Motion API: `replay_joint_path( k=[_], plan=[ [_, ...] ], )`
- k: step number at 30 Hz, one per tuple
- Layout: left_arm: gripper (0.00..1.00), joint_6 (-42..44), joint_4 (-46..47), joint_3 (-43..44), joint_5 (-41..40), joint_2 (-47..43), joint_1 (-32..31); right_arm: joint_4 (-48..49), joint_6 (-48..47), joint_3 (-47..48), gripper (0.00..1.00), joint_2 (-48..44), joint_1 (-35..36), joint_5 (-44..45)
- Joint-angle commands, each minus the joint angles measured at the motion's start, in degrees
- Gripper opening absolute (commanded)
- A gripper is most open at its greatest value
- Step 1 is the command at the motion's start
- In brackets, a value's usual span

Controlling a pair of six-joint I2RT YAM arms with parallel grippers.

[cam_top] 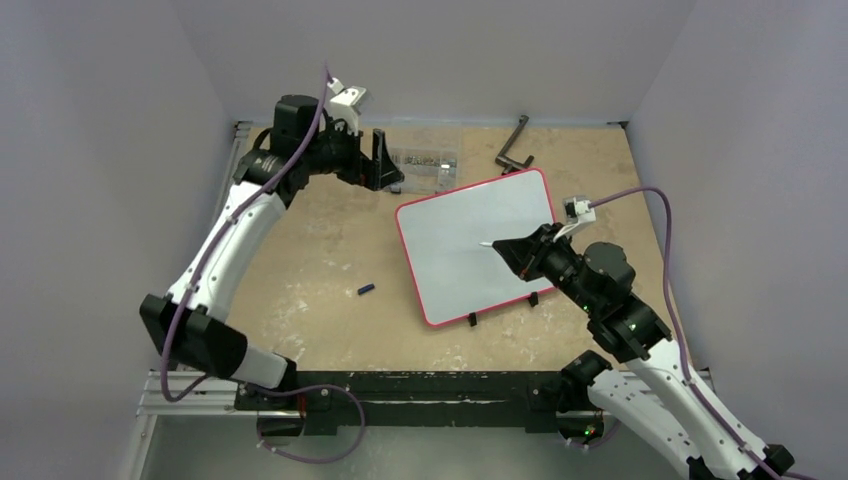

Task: Write a sentence on the whiteboard
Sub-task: Move the whiteboard to the center of the board, then write a sentence on the whiteboard.

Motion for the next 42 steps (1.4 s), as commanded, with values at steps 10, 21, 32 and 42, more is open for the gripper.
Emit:
replay_joint_path(
  k=[10,21,32,42],
  plan=[
    [0.93,4.9,-10.0,24.0,18.8,27.2,3.0,1.4,-1.9,1.8,0.00,-1.3,-0.3,0.2],
    [0.84,5.9,-13.3,31.2,26.0,37.9,3.3,0.9,-3.2,1.8,0.00,-0.6,-0.2,0.1],
    [0.78,6.6,-14.6,31.0,31.7,41.5,3.1,2.2,-3.7,1.4,0.00,0.9,-0.3,-1.2],
    [0.66,9.4,-18.4,31.5,34.8,44.7,0.7,1.7,-3.9,1.4,0.00,0.3,-0.3,-1.6]
  ],
)
